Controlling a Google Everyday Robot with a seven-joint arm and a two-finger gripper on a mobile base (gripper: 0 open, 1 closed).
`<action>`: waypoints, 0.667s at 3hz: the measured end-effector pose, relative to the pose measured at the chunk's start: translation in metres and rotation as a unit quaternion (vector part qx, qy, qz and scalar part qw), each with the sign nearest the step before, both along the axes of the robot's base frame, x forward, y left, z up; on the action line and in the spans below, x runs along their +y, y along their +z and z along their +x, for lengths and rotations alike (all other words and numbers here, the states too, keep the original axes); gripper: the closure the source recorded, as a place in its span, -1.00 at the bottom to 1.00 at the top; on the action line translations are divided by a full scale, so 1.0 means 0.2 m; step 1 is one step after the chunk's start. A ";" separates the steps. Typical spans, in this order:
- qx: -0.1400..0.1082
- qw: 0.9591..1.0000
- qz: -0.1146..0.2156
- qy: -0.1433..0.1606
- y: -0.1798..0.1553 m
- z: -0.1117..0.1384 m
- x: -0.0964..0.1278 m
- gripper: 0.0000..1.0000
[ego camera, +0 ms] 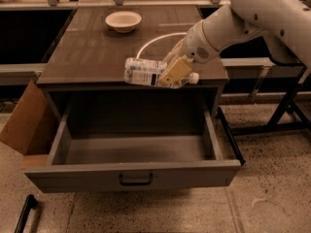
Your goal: Place blue plastic bottle into top drawer
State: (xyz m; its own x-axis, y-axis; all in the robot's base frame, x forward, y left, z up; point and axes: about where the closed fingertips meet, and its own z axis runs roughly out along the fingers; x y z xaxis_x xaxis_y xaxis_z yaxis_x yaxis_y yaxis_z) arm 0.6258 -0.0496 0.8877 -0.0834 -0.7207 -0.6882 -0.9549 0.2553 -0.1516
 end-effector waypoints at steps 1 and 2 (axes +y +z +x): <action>0.026 0.999 0.004 0.019 -0.16 -0.12 0.10 1.00; 0.032 0.999 0.002 0.023 -0.20 -0.14 0.12 1.00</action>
Offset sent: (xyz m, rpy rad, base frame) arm -0.0219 0.0183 -0.0290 0.0075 0.0463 0.0344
